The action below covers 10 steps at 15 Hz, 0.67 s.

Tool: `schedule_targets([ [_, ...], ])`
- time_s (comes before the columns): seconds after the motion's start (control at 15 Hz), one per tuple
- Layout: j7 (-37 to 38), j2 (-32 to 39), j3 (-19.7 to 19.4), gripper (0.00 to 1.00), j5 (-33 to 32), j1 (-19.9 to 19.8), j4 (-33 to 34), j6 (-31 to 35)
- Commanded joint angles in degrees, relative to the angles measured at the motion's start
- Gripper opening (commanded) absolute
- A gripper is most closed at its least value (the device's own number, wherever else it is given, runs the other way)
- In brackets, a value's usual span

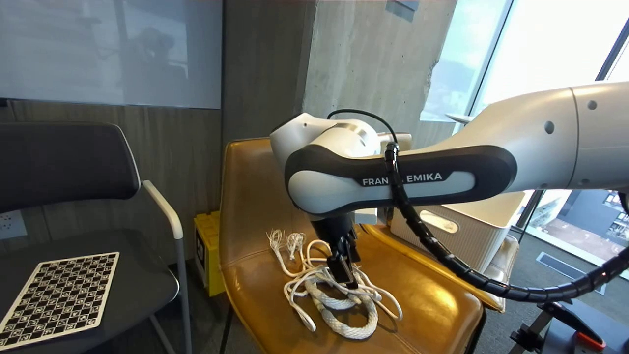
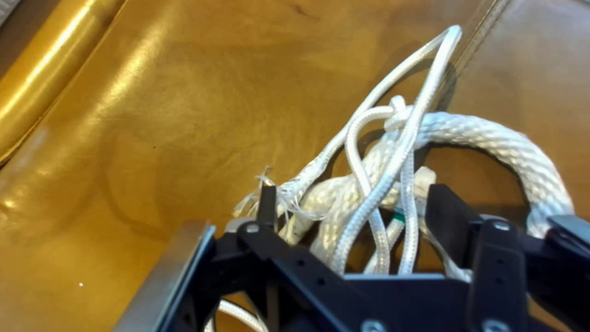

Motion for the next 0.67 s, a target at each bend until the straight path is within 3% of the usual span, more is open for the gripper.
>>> schedule_targets([
  [0.0,-0.27,0.63,0.69,0.51,0.81,-0.58,1.43,0.30],
  [0.4,-0.56,0.04,0.45,0.05,0.64,-1.36,0.88,0.15],
  [0.6,-0.85,-1.65,0.07,0.00,0.47,-2.38,-0.01,-0.17],
])
